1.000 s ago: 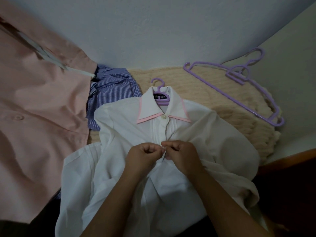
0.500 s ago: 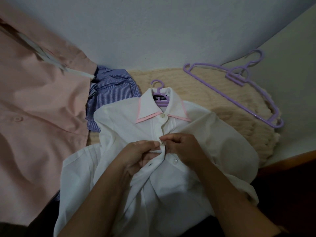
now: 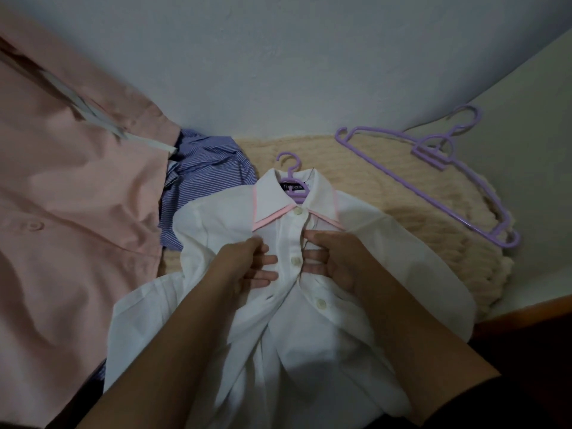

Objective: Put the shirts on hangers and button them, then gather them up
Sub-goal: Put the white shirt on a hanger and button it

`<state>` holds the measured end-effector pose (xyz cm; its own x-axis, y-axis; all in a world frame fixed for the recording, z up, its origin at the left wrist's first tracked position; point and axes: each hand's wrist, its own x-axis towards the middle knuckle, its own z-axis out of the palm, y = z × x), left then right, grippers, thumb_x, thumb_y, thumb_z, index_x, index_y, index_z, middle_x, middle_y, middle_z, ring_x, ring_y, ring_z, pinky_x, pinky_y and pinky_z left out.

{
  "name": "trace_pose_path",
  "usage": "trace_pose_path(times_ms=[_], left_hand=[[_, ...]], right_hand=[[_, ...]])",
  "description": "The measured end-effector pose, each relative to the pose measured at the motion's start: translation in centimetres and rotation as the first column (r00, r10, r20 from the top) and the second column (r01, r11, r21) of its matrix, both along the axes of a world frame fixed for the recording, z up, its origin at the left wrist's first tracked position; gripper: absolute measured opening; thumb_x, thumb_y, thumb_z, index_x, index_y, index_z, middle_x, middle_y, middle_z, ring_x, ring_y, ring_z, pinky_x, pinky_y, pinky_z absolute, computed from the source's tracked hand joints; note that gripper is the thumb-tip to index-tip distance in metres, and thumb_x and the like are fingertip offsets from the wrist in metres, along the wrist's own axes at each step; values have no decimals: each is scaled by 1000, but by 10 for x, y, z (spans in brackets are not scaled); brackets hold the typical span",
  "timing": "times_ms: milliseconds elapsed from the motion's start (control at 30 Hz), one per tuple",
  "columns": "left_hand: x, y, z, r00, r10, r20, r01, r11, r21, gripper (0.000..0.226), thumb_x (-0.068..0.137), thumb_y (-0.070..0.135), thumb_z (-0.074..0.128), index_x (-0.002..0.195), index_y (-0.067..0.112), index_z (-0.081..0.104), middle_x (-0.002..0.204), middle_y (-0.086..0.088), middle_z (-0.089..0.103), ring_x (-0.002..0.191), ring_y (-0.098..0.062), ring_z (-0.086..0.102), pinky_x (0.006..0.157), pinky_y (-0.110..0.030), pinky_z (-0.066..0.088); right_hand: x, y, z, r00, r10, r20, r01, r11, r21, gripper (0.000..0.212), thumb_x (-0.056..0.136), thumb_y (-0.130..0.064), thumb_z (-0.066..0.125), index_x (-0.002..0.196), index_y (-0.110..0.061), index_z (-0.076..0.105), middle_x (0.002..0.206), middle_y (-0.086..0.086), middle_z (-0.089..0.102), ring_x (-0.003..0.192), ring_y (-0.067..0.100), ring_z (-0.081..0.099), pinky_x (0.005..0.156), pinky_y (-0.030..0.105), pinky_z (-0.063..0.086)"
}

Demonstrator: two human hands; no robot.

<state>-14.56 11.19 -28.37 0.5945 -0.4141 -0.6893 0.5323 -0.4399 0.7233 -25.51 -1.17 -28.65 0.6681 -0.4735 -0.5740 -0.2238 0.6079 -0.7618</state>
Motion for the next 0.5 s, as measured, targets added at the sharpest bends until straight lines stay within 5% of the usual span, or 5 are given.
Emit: trace_pose_path(times_ms=[133,267,333,500], left_hand=[[15,-22,3,996,-12,85,12,1000,-8,29,101,26,38,86,11,58,75,-6,67,55,-22,58,50,-25,45],[33,-46,9,984,28,176,-8,993,-119,29,101,24,42,81,13,59,74,-7,66,52,-19,54,49,-24,38],[36,-48,9,975,18,221,20,986,-166,22,98,18,47,82,10,60,77,-12,62,61,-22,52,53,-27,39],[10,-19,16,926,-21,378,88,983,-161,13,88,9,59,79,12,67,74,-12,64,59,-19,60,57,-24,47]], right_hand=[[13,-14,0,998,-55,21,54,998,19,16,95,-7,47,101,-4,62,107,7,63,95,26,63,76,41,54],[22,-35,8,994,-9,106,25,989,-144,34,98,2,31,128,6,45,128,14,49,125,31,47,100,47,40],[25,-41,11,996,29,90,-10,979,-203,32,96,1,36,126,1,49,133,15,48,129,27,43,104,43,36],[-2,-27,14,995,84,-48,-96,902,-422,27,92,-1,51,114,-9,64,99,1,66,87,10,62,78,22,48]])
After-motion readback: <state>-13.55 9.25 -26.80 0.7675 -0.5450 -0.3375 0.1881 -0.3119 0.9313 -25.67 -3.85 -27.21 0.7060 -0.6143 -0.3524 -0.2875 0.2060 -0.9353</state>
